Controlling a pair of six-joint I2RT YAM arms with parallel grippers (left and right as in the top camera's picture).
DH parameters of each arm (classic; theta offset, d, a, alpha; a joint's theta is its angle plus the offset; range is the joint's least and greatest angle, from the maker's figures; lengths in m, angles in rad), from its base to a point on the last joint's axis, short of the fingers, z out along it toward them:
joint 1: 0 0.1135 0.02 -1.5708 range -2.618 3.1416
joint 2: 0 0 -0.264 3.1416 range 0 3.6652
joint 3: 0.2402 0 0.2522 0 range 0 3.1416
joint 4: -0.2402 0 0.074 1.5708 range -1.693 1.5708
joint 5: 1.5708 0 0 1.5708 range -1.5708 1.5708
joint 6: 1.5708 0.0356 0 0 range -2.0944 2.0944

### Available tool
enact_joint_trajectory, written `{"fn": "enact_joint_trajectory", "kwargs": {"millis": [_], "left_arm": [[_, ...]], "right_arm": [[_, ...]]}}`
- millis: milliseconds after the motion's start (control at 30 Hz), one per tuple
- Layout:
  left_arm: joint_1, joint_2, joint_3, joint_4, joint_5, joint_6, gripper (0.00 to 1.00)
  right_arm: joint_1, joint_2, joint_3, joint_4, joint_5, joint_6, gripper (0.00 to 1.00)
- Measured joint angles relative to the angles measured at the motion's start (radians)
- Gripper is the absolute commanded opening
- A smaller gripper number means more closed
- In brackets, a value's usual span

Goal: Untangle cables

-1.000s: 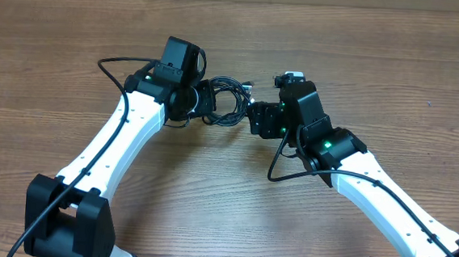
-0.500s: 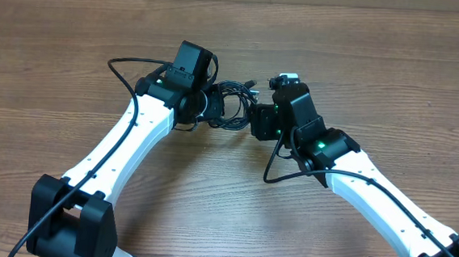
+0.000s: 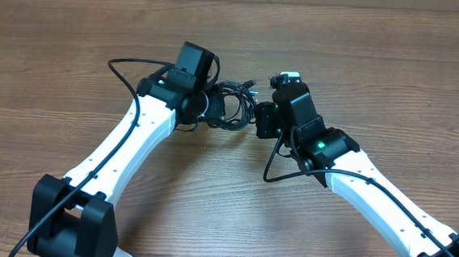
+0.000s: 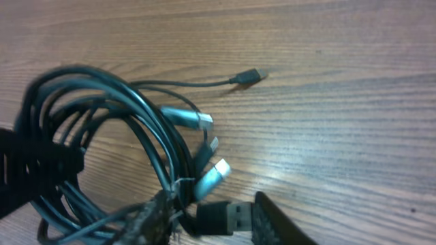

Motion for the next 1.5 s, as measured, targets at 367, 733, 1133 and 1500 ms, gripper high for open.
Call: {"fn": "enact_joint_trajectory", "kwargs": {"millis": [367, 733, 1133, 1500], "left_arm": [[-0.054, 0.0, -0.002, 0.045, 0.044, -0.001, 0.04], [-0.054, 0.0, -0.004, 0.06, 0.039, -0.001, 0.04], [-0.035, 0.0, -0.004, 0.069, -0.029, 0.0, 0.04], [-0.031, 0.001, -0.004, 0.098, 0.046, 0.16, 0.04]], "right_arm": [[0.005, 0.0, 0.0, 0.018, -0.031, 0.0, 0.31], [-0.005, 0.0, 0.0, 0.01, -0.085, 0.006, 0.63], [-0.023, -0.032, 0.0, -0.13, -0.144, 0.003, 0.64], [-0.027, -0.031, 0.0, -0.105, -0.172, 0.046, 0.61]]}}
